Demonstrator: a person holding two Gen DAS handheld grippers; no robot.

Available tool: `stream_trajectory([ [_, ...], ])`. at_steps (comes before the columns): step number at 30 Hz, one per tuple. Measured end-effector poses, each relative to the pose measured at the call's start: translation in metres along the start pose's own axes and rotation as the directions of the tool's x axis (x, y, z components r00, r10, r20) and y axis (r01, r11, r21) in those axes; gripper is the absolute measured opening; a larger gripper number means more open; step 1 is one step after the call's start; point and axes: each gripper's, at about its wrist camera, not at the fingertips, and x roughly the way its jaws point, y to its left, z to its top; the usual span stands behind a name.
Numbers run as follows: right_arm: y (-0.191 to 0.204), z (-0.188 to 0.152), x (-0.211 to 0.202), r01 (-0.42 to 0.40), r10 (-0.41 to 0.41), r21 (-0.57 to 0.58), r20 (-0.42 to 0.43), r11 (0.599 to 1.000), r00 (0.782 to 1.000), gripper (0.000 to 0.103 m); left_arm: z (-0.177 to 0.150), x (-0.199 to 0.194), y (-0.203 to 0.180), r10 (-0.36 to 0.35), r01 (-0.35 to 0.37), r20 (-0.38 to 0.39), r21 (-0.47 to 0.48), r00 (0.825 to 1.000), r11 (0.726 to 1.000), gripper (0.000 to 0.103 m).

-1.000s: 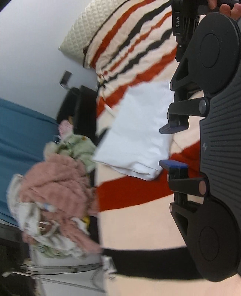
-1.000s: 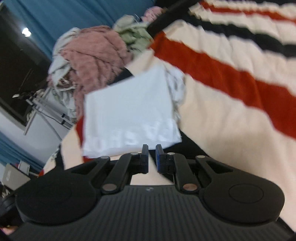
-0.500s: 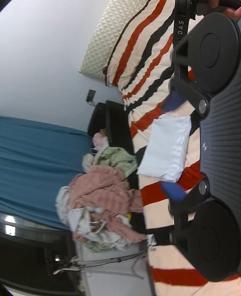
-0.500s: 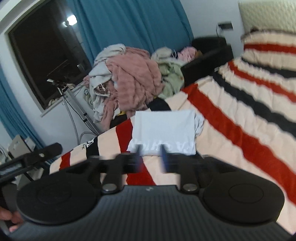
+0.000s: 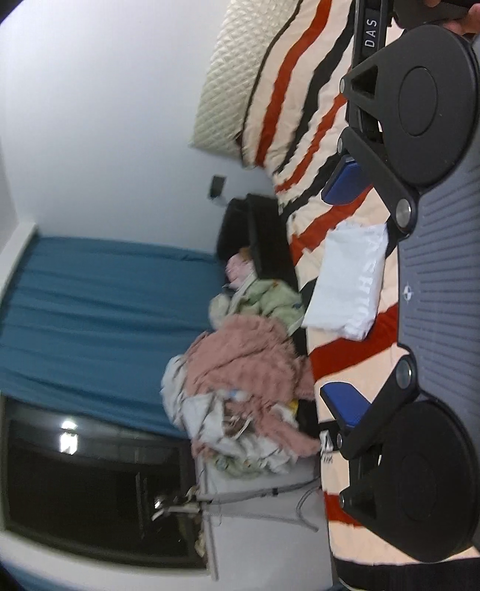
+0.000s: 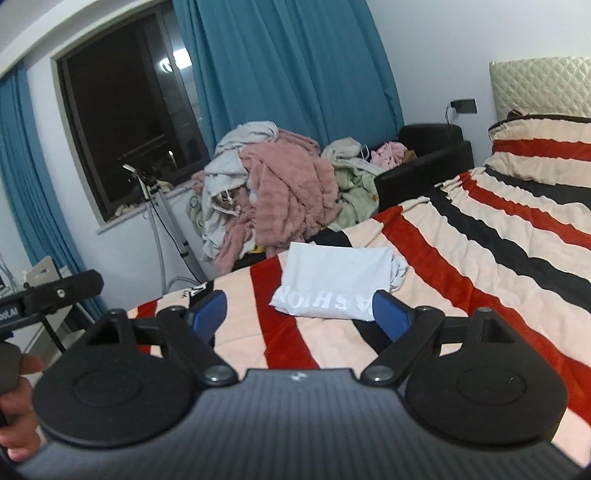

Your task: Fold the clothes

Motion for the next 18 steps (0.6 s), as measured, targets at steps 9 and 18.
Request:
stream_trajectory([
  [9, 0.027, -0.062, -0.015, 0.001, 0.009, -0.099, 0.1, 0.995, 0.995, 0.087, -0.058, -0.04, 0.013, 0.066, -0.067, 0.014, 0.026, 0.998, 0.997, 0.103],
  [18, 0.047, -0.105, -0.005, 0.014, 0.009, -0.156, 0.146, 0.988, 0.989, 0.087, -0.09, -0.046, 0.025, 0.072, -0.073, 0.051, 0.013, 0.996, 0.997, 0.103],
])
